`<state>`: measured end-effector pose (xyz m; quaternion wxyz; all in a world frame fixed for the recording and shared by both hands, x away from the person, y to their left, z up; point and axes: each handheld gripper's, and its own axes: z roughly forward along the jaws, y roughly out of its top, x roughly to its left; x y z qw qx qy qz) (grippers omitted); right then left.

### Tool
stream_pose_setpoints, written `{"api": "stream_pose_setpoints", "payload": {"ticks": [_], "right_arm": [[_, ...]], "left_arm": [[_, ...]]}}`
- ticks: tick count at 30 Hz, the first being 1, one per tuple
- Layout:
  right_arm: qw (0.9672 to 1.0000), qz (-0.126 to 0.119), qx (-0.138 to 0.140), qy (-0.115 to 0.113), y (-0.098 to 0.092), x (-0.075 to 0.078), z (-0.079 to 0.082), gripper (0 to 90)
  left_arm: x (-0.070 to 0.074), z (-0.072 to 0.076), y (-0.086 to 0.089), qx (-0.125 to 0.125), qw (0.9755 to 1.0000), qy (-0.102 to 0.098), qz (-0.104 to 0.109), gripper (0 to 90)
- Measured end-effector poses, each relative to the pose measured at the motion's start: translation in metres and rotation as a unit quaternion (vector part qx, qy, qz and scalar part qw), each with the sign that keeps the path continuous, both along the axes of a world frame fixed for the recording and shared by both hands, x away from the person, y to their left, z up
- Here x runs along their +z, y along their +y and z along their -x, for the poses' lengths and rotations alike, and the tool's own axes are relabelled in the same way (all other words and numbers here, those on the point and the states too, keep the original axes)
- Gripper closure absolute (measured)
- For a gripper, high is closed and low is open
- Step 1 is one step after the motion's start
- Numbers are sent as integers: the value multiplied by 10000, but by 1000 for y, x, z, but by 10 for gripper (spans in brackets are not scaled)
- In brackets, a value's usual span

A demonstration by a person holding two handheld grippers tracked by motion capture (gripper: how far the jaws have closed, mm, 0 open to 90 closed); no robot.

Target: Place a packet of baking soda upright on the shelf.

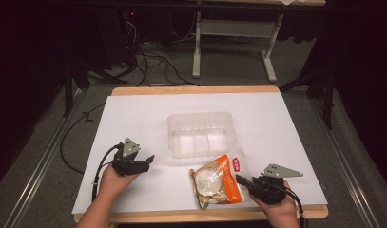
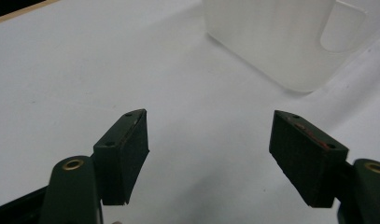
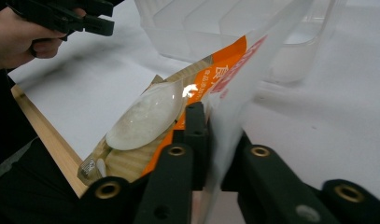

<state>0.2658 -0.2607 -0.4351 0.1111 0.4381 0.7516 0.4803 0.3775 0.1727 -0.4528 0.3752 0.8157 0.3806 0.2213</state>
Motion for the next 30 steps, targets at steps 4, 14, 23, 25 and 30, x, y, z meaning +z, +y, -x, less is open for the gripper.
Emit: {"api": "stream_pose_setpoints", "payload": {"ticks": [4, 14, 23, 25, 30], "right_arm": [[9998, 129, -65, -102, 1, 4, 1, 900], [9968, 59, -749, -280, -33, 14, 4, 900], [9891, 11, -1331, -624, -65, 27, 9, 900], [9866, 75, -1453, -742, -69, 30, 10, 900], [9790, 330, -1650, -1149, -67, 48, 1, 900]], "left_arm": [[0, 0, 0, 4, 10000, -11, 6, 288], [1, 0, 1, 6, 10000, -15, 8, 287], [0, 0, 1, -13, 10000, -10, -9, 288], [0, 0, 1, -11, 10000, -10, -19, 287], [0, -1, 1, 12, 10000, -12, -28, 286]]}}
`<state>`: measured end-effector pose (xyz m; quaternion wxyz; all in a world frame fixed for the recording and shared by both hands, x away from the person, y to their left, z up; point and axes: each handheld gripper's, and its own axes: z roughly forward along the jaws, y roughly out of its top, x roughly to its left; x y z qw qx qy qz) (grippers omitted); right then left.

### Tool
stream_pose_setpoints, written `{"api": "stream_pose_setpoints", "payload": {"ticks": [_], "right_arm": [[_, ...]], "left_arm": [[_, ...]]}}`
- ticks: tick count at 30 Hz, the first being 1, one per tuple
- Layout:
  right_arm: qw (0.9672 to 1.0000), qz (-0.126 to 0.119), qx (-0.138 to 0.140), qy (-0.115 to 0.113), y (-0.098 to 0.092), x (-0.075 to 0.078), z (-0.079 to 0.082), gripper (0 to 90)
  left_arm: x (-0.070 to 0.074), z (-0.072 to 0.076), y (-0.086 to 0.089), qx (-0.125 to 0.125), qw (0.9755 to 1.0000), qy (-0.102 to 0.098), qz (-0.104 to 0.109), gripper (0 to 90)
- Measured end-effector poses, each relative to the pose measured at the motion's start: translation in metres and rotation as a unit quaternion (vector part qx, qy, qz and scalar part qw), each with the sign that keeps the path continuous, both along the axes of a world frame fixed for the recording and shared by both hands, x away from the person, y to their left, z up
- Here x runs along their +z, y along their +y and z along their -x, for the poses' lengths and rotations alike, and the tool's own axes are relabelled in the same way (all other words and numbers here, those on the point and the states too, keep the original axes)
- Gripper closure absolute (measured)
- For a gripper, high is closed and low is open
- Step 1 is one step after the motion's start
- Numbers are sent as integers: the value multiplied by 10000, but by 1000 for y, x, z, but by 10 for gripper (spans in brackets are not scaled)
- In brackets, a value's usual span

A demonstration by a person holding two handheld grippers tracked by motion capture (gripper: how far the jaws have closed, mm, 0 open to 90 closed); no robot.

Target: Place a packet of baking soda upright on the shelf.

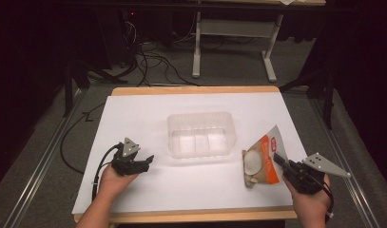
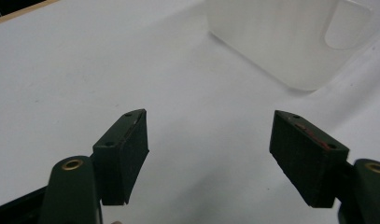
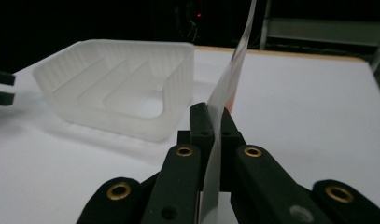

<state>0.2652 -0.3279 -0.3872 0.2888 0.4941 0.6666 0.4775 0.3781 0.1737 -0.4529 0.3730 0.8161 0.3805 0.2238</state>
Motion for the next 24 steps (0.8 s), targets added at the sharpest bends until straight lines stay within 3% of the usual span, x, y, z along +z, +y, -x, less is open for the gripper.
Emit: {"api": "stream_pose_setpoints", "payload": {"ticks": [4, 6, 11, 16, 19, 24], "right_arm": [[9997, 128, -155, -99, 1, 7, -13, 900], [9993, 184, -309, -137, 1, 12, -31, 900], [9987, 316, -382, -90, 8, 11, -50, 900], [9993, 111, -335, -148, 7, 7, -55, 894], [9993, -79, -283, -244, 5, 2, -55, 801], [9992, -118, -253, -284, 1, -4, -55, 681]], "left_arm": [[0, 0, 1, 4, 10000, 0, -8, 286], [0, 0, 2, 12, 10000, 15, -16, 285], [0, -1, 3, 17, 10000, 18, -5, 284], [-1, -1, 1, 2, 10000, 34, -31, 284], [-1, -1, 0, -35, 10000, 32, -49, 284], [-2, -1, 0, -43, 10000, 46, -4, 283]]}}
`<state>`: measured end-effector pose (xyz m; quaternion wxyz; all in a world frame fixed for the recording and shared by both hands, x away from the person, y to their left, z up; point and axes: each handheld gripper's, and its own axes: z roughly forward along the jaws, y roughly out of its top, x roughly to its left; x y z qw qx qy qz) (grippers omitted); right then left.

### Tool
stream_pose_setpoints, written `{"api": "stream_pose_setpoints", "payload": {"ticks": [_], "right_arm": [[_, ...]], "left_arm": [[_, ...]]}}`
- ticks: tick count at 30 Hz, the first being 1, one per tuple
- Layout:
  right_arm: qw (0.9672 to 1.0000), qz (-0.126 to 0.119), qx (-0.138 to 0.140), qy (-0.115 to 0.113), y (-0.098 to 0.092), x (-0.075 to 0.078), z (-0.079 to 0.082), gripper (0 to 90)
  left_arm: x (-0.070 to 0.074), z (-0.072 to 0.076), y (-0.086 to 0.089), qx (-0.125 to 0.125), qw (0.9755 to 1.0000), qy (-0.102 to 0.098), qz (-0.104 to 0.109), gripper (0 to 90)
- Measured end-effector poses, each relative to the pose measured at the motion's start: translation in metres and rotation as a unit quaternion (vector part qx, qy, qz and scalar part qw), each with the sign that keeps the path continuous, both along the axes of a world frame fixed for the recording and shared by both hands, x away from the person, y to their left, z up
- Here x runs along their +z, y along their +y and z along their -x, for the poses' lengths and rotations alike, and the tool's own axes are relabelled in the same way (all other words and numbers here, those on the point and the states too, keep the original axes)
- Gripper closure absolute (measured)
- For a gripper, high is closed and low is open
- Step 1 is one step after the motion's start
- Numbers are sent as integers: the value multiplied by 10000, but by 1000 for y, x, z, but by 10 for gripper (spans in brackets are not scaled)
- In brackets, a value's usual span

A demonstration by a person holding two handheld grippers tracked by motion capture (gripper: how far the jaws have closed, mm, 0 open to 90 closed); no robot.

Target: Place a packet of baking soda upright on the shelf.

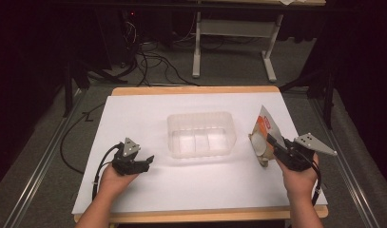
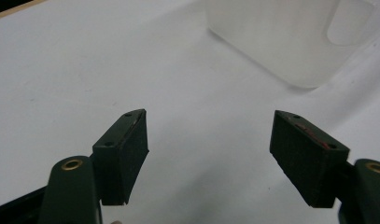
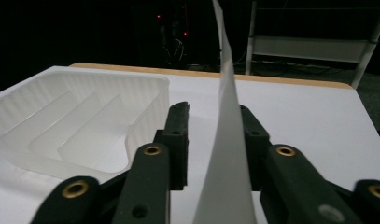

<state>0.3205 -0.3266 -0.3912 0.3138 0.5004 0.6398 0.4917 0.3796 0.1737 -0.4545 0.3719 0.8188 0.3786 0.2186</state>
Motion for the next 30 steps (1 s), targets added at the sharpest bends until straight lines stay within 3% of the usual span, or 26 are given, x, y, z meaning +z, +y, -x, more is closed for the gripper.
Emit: {"api": "stream_pose_setpoints", "payload": {"ticks": [4, 9, 13, 17, 20, 25, 26, 30], "right_arm": [[10000, -19, -84, -18, -4, -5, 1, 594], [9998, -128, -58, 119, -10, -16, 0, 582], [9996, 58, -274, 19, -10, -24, 1, 609], [9991, 41, -417, 5, -10, -30, 1, 679], [9987, 234, -461, 43, -6, -33, 0, 668], [9988, 280, -410, -7, 0, -34, -1, 703], [9985, 355, -423, -24, 4, -33, -1, 745], [9992, 212, -336, -16, 5, -32, 0, 827]], "left_arm": [[3, 1, 1, 45, 9999, -21, 113, 283], [7, 4, 3, 33, 9995, -137, 291, 289], [6, 5, 2, 11, 9995, -160, 271, 290], [7, 4, 2, 75, 9996, -187, 214, 290], [6, 3, 3, 93, 9997, -139, 204, 292], [8, 1, 6, 117, 9989, 27, 450, 322], [9, 1, 7, 106, 9985, 34, 539, 327], [11, 2, 9, 105, 9979, 4, 637, 345]]}}
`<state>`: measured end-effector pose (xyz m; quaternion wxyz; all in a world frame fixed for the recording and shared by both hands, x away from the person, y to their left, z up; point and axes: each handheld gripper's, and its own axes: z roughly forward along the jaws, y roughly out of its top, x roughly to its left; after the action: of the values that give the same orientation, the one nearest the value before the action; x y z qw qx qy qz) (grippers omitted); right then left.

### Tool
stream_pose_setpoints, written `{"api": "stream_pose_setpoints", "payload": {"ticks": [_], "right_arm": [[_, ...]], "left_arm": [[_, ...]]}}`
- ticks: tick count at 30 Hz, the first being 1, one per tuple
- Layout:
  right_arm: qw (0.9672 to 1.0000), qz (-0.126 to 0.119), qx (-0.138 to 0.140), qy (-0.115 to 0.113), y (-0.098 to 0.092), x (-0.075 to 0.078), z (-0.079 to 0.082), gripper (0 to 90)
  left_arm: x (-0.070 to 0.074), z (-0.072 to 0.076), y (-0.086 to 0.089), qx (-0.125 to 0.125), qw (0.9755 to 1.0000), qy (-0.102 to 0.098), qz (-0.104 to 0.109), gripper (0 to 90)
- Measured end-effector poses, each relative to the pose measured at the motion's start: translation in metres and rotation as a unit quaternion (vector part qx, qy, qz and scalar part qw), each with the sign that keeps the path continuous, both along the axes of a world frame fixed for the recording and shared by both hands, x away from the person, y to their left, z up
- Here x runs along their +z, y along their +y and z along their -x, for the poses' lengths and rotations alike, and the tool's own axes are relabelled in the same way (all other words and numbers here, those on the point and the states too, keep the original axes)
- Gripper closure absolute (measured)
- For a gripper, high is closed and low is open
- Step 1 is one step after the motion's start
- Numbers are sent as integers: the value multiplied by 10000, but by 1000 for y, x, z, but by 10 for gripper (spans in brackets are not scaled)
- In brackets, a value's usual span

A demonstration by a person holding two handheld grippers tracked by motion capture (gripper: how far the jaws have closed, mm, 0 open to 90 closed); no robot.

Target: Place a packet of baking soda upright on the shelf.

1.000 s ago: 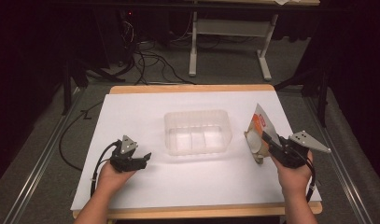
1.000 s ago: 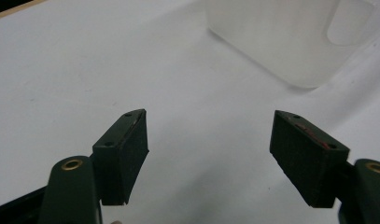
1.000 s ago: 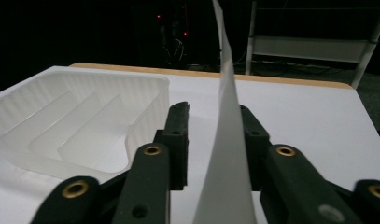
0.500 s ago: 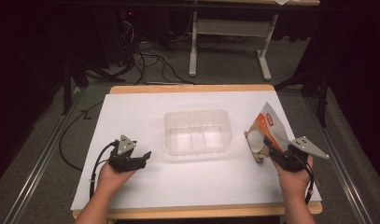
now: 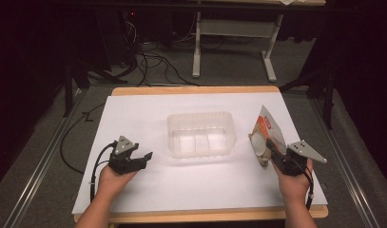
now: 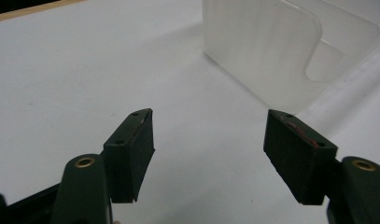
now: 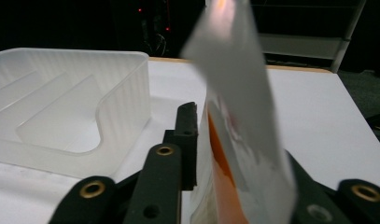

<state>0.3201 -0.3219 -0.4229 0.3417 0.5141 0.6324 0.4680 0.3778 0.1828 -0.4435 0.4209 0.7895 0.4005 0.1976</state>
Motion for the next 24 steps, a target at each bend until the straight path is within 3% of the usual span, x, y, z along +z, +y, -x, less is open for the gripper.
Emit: {"api": "stream_pose_setpoints", "payload": {"ticks": [3, 14, 16, 24], "right_arm": [[9999, 42, 130, 17, 0, 3, 1, 900], [9999, 73, 98, -38, -4, 14, 4, 900], [9997, 188, 88, -85, -3, 18, 7, 900], [9993, 160, 100, -310, 0, 29, 14, 900]], "left_arm": [[0, 0, 0, 7, 10000, -47, -9, 344], [0, 1, 0, 3, 9999, -120, -105, 327], [-1, 1, -1, -6, 9998, -132, -115, 327], [-1, 1, -2, -38, 9997, -177, -145, 327]]}}
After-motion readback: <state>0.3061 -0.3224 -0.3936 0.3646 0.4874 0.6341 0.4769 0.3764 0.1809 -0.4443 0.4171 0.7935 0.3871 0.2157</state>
